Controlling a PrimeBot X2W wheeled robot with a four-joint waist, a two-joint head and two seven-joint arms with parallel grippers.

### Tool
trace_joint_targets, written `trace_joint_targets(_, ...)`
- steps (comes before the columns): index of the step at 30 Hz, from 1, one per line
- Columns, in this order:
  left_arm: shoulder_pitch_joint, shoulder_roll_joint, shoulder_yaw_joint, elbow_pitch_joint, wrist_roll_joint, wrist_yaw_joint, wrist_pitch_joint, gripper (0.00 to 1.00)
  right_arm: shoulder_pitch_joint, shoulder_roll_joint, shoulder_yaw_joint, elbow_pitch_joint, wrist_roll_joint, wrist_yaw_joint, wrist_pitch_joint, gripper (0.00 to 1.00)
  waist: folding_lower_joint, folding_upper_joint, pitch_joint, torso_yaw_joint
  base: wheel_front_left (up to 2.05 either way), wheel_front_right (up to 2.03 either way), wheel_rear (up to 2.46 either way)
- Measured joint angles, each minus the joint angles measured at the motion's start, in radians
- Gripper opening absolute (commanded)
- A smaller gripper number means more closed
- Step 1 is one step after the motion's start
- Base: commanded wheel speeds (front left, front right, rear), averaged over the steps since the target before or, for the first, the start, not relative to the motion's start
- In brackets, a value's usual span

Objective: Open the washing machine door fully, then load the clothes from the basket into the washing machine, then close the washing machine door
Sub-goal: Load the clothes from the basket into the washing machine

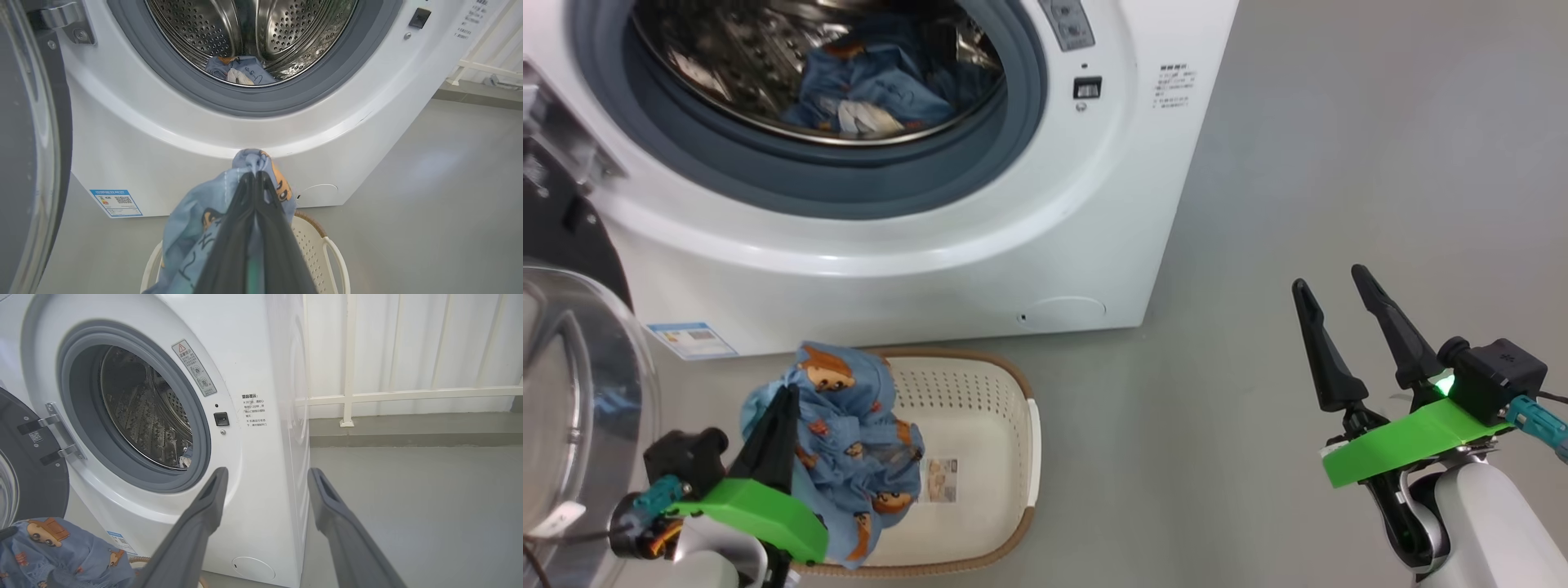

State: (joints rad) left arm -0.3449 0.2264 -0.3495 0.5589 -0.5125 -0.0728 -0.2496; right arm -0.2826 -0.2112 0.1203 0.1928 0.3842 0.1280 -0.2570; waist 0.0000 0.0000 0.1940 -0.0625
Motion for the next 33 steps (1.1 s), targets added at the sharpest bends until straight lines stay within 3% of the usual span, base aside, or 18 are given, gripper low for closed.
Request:
trace_joint_targets(14, 0.151, -0.017, 0.09, -0.226, 0.001, 0.035, 0.0, 0.0, 0.045, -0.014, -0.003, 0.008, 0.011, 0.0, 0.0, 1.0, 0.0, 0.0, -0.097, 0.017, 0.0, 0.0, 0.0)
trace_joint_targets(33, 0.265, -0.013, 0.115, -0.48, -0.012, 0.091, 0.011, 0.0, 0.099, -0.015, -0.012, 0.001, 0.024, 0.0, 0.0, 1.0, 0.0, 0.0, -0.14, 0.025, 0.0, 0.0, 0.0)
